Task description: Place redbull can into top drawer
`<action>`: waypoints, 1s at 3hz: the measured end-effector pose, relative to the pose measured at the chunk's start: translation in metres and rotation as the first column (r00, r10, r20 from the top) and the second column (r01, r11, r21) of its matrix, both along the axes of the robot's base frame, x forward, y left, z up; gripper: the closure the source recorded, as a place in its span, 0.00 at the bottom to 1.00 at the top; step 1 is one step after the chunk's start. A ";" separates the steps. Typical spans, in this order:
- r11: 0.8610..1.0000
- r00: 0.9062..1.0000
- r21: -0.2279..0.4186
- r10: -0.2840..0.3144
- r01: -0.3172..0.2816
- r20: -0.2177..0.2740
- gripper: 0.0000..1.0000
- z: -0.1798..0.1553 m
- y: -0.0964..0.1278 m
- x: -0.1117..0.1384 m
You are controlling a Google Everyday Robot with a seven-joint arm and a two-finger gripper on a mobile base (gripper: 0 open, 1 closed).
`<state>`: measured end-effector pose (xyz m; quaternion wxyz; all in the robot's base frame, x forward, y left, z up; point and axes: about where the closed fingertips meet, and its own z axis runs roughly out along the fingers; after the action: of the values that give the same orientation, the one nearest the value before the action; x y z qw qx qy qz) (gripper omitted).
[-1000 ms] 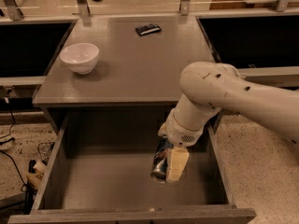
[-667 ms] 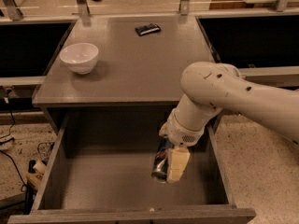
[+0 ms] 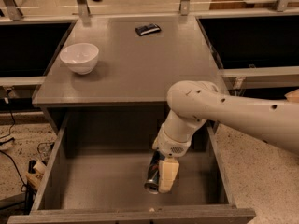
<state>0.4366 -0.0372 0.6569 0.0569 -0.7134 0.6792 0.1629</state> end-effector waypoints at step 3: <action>0.994 0.995 -0.038 -0.098 0.099 0.028 1.00 -0.005 -0.008 0.020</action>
Offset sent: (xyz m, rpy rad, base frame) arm 0.0071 -0.0004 -0.0093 -0.0270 0.0082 -0.0568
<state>0.4567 -0.0454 0.6524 0.0595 -0.6822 0.7157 0.1371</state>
